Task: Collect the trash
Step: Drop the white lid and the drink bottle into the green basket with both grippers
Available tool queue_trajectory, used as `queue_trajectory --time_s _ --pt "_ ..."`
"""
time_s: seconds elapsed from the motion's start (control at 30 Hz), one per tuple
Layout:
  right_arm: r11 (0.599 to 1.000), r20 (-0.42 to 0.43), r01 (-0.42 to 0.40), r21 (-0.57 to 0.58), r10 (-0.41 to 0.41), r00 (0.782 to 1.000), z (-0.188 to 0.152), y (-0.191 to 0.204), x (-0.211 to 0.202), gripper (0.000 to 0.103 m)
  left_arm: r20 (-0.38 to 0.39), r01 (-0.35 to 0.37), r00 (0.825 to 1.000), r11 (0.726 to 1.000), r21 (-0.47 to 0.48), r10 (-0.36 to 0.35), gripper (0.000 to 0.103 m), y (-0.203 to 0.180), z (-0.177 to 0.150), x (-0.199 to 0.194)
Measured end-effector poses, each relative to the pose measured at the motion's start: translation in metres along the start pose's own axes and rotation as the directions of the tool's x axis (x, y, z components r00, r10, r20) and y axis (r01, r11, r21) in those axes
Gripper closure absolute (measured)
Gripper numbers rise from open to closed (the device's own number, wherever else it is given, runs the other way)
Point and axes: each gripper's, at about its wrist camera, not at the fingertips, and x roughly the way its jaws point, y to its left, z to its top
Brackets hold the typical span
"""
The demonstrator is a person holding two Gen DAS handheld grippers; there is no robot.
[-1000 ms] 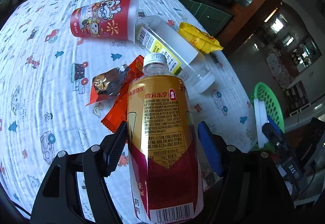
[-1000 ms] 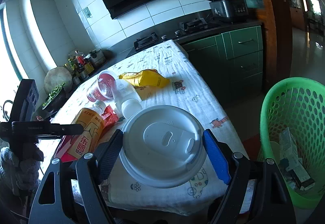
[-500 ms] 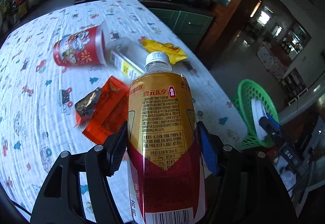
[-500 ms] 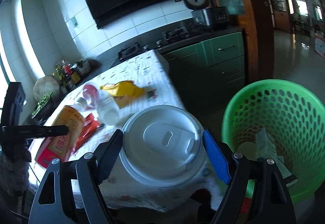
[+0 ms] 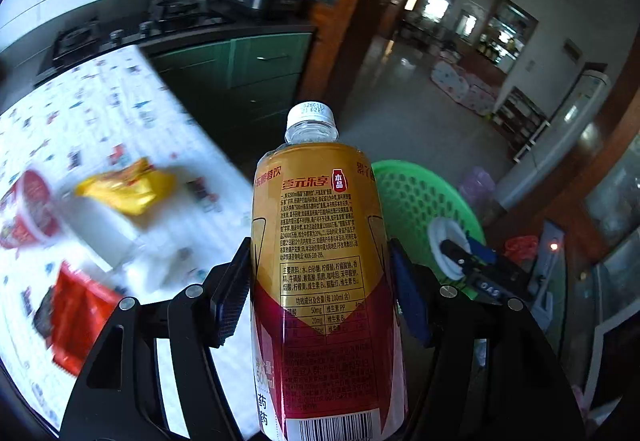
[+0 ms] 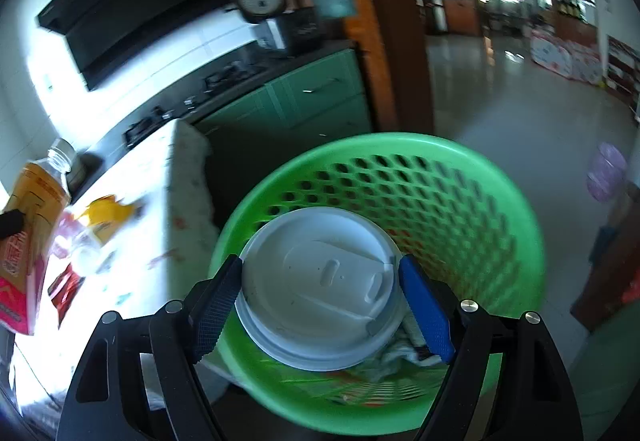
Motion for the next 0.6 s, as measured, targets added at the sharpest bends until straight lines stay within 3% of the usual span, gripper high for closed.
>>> queue_trajectory --time_s 0.3,0.4,0.6 --pt "0.998 -0.037 0.049 0.035 -0.048 0.998 -0.001 -0.031 0.016 0.025 -0.05 0.059 0.997 0.993 0.102 -0.054 0.038 -0.062 0.02 0.063" --pt "0.998 -0.031 0.047 0.046 -0.046 0.998 -0.003 -0.038 0.014 0.02 -0.072 0.069 0.996 0.991 0.115 -0.061 0.038 -0.069 0.025 0.084" --pt "0.999 -0.005 0.043 0.031 -0.043 0.999 -0.006 -0.044 0.0 0.02 -0.101 0.075 0.993 0.989 0.128 -0.062 0.038 -0.089 0.024 0.119"
